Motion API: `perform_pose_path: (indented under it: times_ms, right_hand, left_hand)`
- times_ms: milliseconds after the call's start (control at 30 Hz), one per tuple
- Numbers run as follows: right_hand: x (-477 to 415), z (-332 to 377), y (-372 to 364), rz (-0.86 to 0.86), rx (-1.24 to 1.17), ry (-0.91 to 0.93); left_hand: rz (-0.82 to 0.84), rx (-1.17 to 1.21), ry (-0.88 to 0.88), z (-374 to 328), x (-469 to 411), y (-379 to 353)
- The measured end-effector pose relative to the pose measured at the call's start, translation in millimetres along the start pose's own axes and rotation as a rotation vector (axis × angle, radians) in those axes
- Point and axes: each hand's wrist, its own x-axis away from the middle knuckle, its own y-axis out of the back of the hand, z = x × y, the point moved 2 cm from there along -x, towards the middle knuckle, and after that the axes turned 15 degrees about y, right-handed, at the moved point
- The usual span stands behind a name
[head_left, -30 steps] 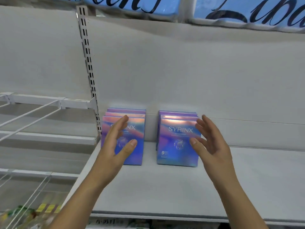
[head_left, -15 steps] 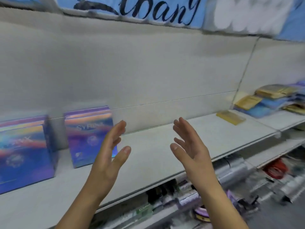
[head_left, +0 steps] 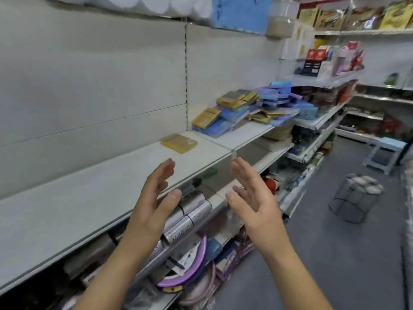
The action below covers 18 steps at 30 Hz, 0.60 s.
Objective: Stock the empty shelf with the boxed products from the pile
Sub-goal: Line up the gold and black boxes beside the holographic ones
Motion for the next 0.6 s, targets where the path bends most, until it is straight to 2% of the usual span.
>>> perform_pose_path:
  times_ms: [267,600]
  right_hand:
    - [-52.4,-70.8,87.9,-0.037,0.048,-0.015]
    - [-181.6,-173.4,174.1,-0.008,0.165,-0.061]
  left_hand:
    - [0.091,0.046,0.029,16.3,-95.0,-104.1]
    - [0.122,0.132,0.063,44.0,-265.1,-208.7]
